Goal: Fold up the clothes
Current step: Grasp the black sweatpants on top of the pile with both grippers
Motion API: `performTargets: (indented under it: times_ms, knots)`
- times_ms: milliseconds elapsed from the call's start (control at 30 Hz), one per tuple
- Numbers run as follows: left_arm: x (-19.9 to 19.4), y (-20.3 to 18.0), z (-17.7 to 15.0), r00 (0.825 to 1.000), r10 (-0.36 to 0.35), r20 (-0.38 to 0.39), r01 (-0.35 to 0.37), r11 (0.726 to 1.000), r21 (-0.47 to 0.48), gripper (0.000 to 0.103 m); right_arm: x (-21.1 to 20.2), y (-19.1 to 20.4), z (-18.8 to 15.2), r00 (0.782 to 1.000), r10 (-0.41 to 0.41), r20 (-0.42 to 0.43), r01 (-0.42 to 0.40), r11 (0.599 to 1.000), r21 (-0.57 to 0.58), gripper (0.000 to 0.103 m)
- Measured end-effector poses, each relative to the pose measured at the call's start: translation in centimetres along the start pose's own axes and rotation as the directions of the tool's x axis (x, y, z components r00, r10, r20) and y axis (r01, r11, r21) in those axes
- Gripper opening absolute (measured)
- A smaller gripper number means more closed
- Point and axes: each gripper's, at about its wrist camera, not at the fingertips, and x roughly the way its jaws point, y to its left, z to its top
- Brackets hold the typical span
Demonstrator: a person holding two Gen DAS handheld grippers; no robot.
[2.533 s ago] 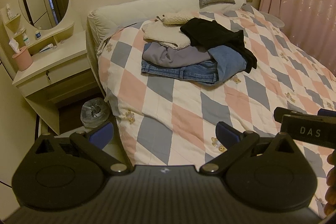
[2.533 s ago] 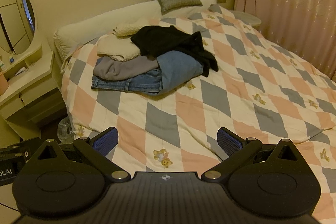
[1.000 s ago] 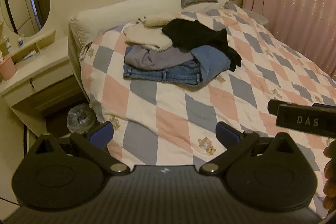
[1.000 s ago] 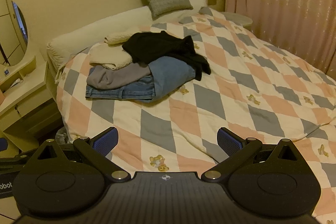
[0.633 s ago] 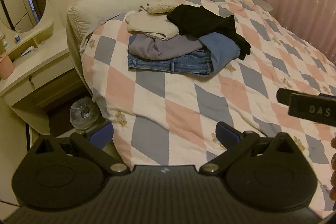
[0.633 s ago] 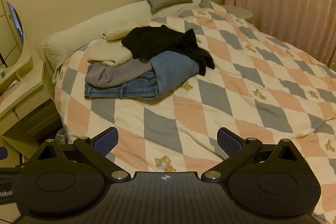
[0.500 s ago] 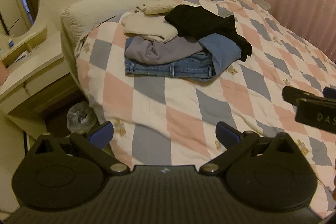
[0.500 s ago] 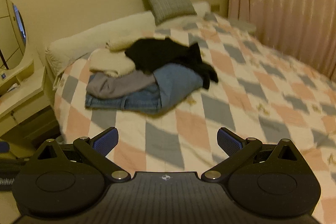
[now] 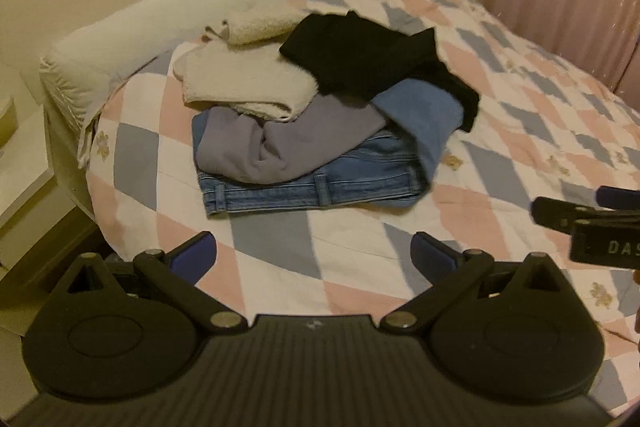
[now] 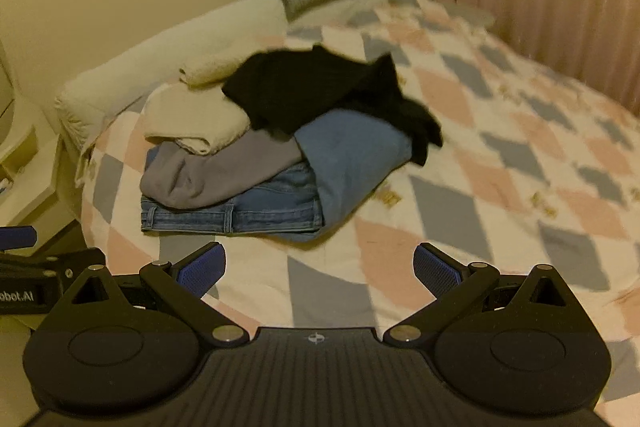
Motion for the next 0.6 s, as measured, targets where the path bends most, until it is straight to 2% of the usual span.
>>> performTargets:
  times_ms: [100,267,367,400,500,600]
  knots:
    - [3.0,2.0,1.6,1.000,0.008,-0.024,-0.007,1.000,0.025,0.102,2.6,0.6,0.5,1.000,-0.023,-0.001,0.023,1.000,0.009,0.103]
    - [7.1,4.5,4.1,1.000,-0.011,-0.025,0.012,0.998,0.064,0.102,7.3,2.5,1.8,0.994,-0.106,-0.031,0.103,0.990,-0.097,0.103]
    - [9.9,5.3,5.8,1.000,0.000,-0.006,0.001,0.992,0.123,0.101,10.0,3.4,3.0,0.992,-0.122,-0.021,0.118,0.984,-0.135,0.103]
    - [10.7,5.5,6.4,1.000,-0.004,0.002,0.004,0.991,0.137,0.098,11.0,3.6,3.4,0.992,-0.125,-0.019,0.121,0.982,-0.146,0.101]
    - [13.5,6.1,8.1,1.000,-0.030,0.004,0.029,0.986,0.162,0.089,14.4,4.6,4.5,0.992,-0.123,0.006,0.121,0.965,-0.232,0.088]
    - [16.3,6.1,9.7,0.999,-0.045,0.000,0.044,0.981,0.190,0.079,17.8,5.9,5.3,0.987,-0.144,0.074,0.161,0.907,-0.388,0.065]
